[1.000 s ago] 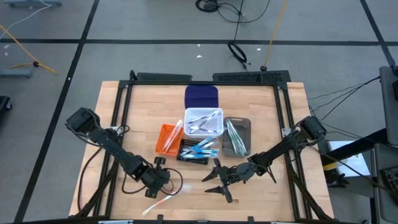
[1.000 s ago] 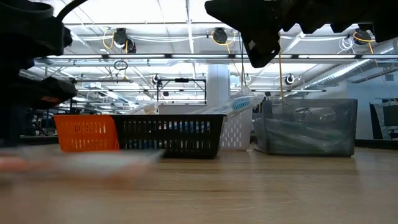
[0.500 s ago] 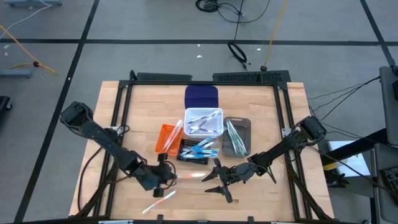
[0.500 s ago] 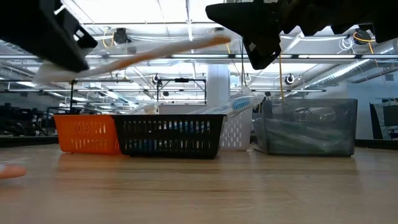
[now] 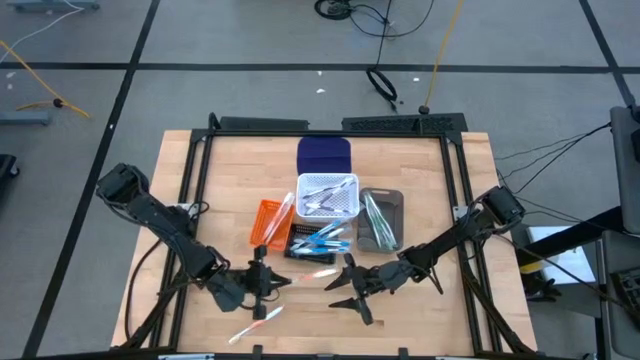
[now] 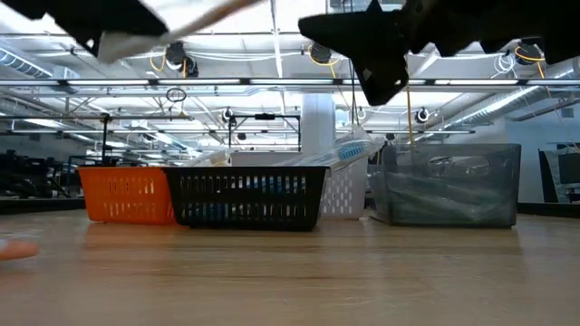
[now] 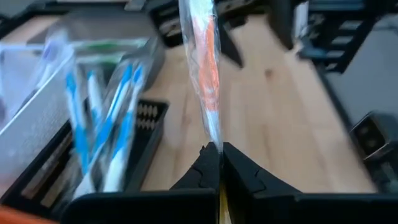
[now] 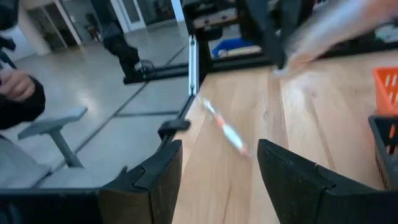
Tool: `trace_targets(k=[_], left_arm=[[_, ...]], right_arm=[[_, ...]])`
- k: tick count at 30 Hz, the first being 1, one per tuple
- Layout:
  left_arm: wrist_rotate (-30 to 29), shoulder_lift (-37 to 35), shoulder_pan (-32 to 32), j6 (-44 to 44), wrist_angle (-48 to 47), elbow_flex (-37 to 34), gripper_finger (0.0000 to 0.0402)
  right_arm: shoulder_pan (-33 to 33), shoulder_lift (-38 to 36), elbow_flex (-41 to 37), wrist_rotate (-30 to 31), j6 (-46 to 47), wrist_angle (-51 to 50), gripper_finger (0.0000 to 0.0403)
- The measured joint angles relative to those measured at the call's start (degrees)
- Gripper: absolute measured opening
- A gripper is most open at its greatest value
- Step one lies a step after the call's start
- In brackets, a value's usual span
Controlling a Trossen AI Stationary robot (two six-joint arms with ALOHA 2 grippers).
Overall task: Pick & Place Toothbrushes
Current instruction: Put the orange toothbrush into the orange basket
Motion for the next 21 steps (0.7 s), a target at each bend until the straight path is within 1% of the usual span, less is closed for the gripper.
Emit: trace_targets(k=[4,7,13,16,18,19,21], left_arm=[[-0.05,0.00,-0.74,4.28,5.27,0.00,0.0001],[-0.03,0.00,-0.84,6.03,7.91,0.00,0.0002],[-1.96,0.00,-0.65,6.61,8.32,0.01,0.0002],[-1.93,0.00,-0.69,6.61,8.33,0.00,0.0001],[-1.96,0.00,-0.69,6.59,8.35,0.00,0.0003],[-1.99,0.00,-0.69,6.51,8.37,0.00,0.0002],[-2.12,0.00,-0.69,6.37,8.37,0.00,0.0001]], right_arm=[[-1.05,0.00,0.00,0.16,-0.73,3.20,0.0201],[-2.36,0.00,0.00,0.24,-1.95,7.69,0.0201],[-4.16,0.00,0.02,0.13,-6.68,17.25,0.0201],[-4.64,0.00,0.02,0.19,-8.35,19.80,0.0197],[-4.69,0.00,0.02,0.38,-8.77,20.86,0.0183],[-4.69,-0.01,0.02,1.28,-8.93,21.04,0.0169],[-4.65,0.00,0.02,4.26,-9.05,20.43,0.0127]])
